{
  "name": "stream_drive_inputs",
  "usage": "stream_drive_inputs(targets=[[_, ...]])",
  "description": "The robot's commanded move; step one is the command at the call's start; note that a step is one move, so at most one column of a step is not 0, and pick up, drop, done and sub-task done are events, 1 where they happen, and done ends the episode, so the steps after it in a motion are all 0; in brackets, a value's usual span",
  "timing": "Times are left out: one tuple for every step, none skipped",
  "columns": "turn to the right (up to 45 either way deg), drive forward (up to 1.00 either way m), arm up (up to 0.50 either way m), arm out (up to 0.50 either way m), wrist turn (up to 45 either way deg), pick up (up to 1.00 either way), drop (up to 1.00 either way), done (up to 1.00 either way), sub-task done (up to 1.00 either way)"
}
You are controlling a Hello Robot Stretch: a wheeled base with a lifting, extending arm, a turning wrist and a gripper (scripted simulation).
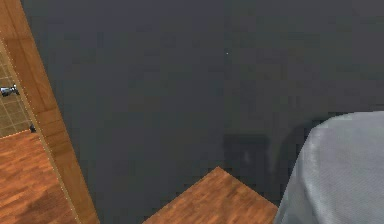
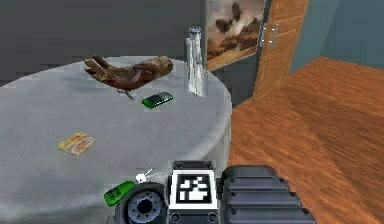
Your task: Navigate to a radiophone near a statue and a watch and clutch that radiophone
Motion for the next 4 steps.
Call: stream_drive_inputs(targets=[[0.0,0.00,0.00,0.34,0.0,0.00,0.00,0.00,0.00],[0.0,0.00,0.00,0.00,45.0,0.00,0.00,0.00,0.00],[0.0,0.00,0.00,0.00,45.0,0.00,0.00,0.00,0.00],[0.0,0.00,0.00,0.00,45.0,0.00,0.00,0.00,0.00]])
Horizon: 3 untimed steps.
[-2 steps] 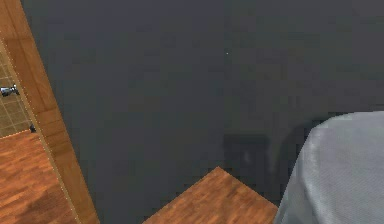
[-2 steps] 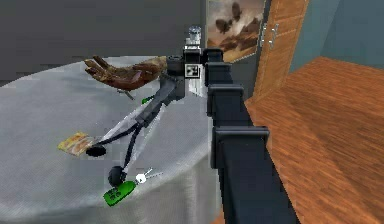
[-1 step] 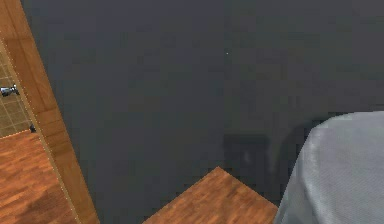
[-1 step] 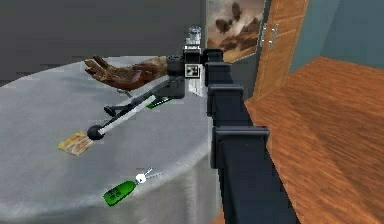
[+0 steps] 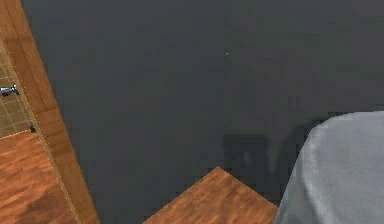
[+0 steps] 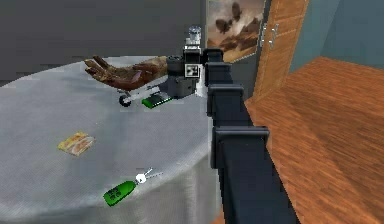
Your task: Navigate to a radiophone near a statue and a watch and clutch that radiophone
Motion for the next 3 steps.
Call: stream_drive_inputs(targets=[[0.0,0.00,0.00,0.00,9.0,0.00,0.00,0.00,0.00],[0.0,0.00,0.00,0.00,0.0,1.00,0.00,0.00,0.00],[0.0,0.00,0.00,0.00,0.0,0.00,0.00,1.00,0.00]])
